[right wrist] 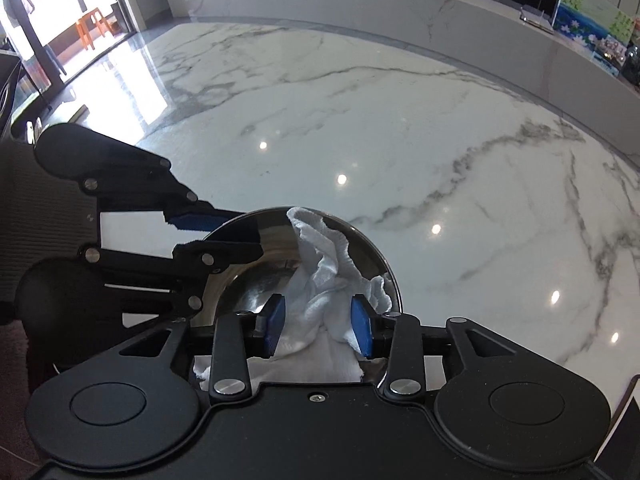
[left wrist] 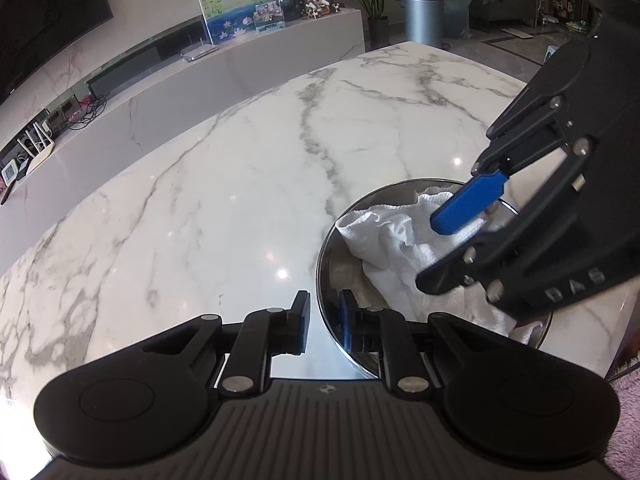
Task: Clean bowl
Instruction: 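Scrub the tissue along the bowl bottom with the right gripper while the left gripper holds the rim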
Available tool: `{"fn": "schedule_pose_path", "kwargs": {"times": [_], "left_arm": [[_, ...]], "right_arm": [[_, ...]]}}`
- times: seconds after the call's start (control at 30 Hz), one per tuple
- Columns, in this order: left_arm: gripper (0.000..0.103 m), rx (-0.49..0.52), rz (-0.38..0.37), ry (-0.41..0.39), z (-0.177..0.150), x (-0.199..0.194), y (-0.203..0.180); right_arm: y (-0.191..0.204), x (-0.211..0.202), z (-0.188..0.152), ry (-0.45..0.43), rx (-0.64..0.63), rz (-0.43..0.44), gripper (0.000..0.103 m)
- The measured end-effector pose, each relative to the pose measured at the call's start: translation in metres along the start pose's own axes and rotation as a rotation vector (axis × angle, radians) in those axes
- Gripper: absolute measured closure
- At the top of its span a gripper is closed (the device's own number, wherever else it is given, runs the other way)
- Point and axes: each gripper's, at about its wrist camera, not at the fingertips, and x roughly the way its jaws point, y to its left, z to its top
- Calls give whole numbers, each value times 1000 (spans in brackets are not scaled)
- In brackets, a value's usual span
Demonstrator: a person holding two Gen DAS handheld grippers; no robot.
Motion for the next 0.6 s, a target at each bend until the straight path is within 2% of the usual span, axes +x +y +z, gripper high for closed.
{"fn": "schedule_pose_path", "kwargs": {"times": [0.2, 0.6], "left_arm": [[88, -1, -4, 14, 1, 4, -2], [87, 15, -11, 26, -1, 2, -2]], "right_arm": [[9, 10, -2, 41, -50, -35, 58], [15, 20, -2, 33, -123, -19, 58]]}}
